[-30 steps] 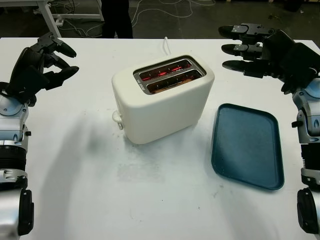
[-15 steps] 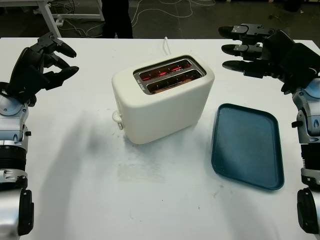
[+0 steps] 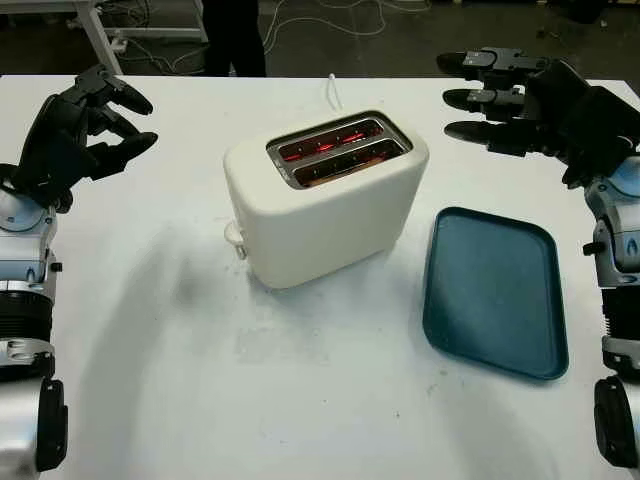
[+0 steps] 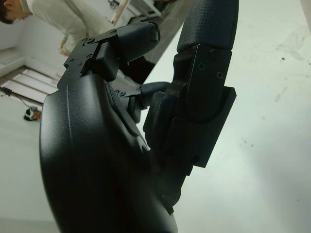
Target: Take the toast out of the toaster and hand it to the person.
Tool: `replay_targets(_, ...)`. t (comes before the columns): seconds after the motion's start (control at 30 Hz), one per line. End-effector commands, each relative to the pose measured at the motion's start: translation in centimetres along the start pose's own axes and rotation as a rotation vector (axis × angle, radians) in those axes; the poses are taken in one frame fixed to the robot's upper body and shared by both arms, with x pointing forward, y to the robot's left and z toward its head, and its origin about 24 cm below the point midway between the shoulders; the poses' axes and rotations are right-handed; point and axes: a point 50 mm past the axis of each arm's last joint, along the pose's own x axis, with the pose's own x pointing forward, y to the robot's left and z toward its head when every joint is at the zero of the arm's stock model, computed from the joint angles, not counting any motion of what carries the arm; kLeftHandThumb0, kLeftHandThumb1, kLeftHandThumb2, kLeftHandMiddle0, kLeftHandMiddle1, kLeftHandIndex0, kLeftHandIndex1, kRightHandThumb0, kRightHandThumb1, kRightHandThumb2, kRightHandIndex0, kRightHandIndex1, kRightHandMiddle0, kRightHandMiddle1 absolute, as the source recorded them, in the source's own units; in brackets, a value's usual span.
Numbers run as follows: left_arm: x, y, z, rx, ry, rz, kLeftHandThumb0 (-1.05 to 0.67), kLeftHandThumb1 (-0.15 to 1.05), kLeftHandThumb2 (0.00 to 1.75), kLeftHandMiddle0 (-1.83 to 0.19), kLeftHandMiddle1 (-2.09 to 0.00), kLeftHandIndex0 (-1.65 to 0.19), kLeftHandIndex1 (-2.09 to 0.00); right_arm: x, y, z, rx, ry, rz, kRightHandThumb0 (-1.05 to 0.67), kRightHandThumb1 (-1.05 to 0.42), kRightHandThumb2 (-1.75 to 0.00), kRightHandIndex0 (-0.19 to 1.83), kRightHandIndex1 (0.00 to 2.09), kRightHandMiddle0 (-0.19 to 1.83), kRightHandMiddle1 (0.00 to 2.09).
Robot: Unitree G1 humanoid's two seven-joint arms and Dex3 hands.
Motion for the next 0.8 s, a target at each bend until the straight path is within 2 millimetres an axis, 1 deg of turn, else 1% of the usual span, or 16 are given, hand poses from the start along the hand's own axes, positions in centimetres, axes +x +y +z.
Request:
replay_targets(0.0, -0.13, 0.08, -0.18, -0.001, -0.001, -0.001, -1.05, 0.92, 0.17, -0.28, -1.58, -0.22, -1.51, -0.03, 0.07, 0.2, -0.008, -0.013, 0.004, -0.2, -0.92, -0.08, 0.54, 0.0, 0.51, 0.0)
replay_targets(0.13, -0.06, 0.08, -0.12, 0.01, -0.008, -0.001, -1.05, 0.92, 0.18, -0.29, -1.58, -0.23, -1.51, -0.06, 0.06, 0.31, -0.009, -0.011, -0.003, -0.19, -0.92, -0.08, 0.54, 0.0, 0.52, 0.0)
replay_targets(0.37, 0.15, 0.01, 0.06, -0.001, -0.009, -0.002, -1.05, 0.92, 0.17, -0.3, -1.57, -0.26, -1.5, 0.05, -0.04, 0.23, -0.014, -0.012, -0.005, -0.22, -0.92, -0.07, 0.55, 0.01, 0.53, 0.01)
replay_targets(0.77, 0.17, 0.06, 0.16, 0.007, -0.013, -0.001, -1.05, 0.92, 0.17, -0.3, -1.56, -0.25, -1.49, 0.21, -0.06, 0.23, 0.004, -0.017, 0.002, -0.21, -0.92, -0.05, 0.55, 0.01, 0.52, 0.0)
